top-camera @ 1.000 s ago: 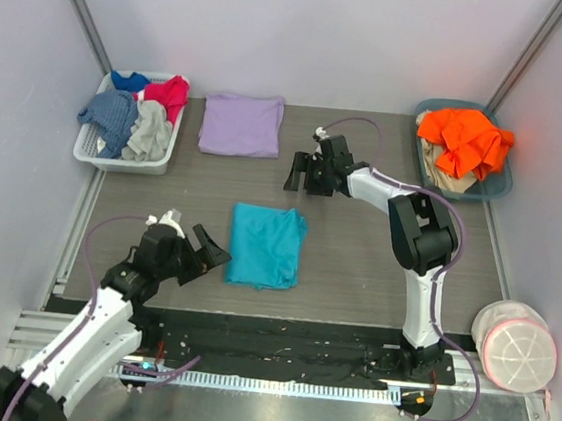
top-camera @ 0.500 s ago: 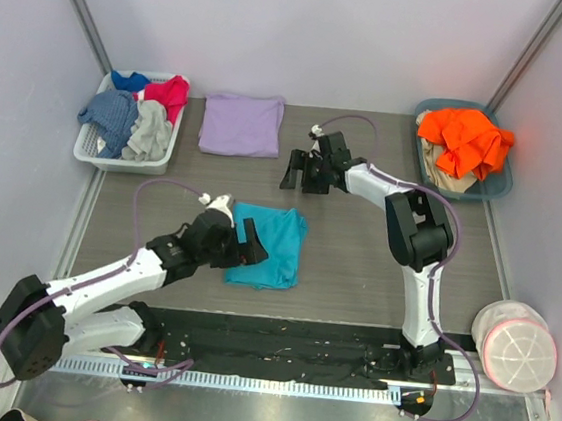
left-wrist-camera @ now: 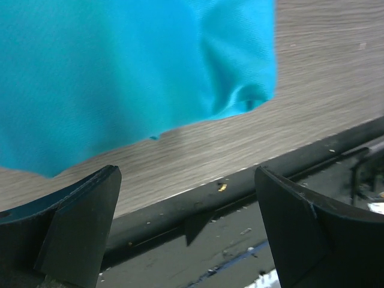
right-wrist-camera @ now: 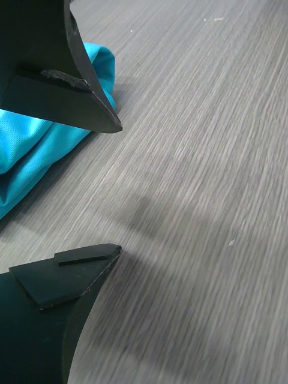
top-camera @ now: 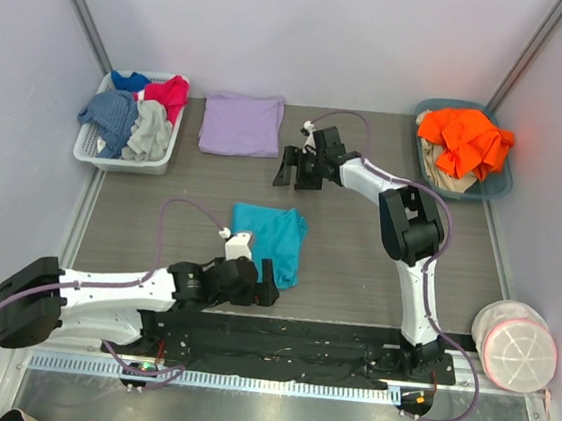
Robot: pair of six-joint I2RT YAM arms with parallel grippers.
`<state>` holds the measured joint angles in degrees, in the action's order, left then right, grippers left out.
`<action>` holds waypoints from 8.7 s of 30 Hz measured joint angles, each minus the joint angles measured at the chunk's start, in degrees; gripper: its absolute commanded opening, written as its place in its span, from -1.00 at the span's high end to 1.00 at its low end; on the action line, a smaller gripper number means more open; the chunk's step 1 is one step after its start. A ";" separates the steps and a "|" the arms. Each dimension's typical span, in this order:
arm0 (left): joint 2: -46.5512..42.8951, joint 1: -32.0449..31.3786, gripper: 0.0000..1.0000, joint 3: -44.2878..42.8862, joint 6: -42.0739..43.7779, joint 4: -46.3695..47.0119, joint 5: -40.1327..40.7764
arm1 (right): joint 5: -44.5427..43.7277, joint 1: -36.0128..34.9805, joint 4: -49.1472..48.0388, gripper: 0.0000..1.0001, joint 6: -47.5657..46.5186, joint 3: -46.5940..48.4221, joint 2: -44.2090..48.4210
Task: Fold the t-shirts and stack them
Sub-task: Fold the tshirt, then neatly place the folded tshirt to the corner
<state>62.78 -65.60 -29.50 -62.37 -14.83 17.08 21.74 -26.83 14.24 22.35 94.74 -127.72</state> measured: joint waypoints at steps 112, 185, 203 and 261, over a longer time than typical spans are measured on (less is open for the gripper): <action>15.58 29.90 -0.99 -27.28 22.53 7.82 -16.24 | -14.10 -14.93 -7.10 -0.63 9.03 -50.23 39.60; -2.80 33.88 -0.99 5.97 11.41 19.71 -8.07 | -13.57 -14.93 -10.95 -0.62 9.68 -51.04 38.62; 18.73 33.88 -0.99 -4.02 18.32 20.98 -10.80 | -15.19 -14.93 2.21 -0.64 7.69 -45.55 47.80; 40.52 34.18 1.00 -25.03 24.44 26.23 -33.59 | -26.69 -14.93 13.46 -0.64 10.54 -49.44 67.89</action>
<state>103.31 -31.42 -54.52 -37.93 11.40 -16.51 -4.95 -41.76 27.70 32.88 45.30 -59.83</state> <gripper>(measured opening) 0.033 0.818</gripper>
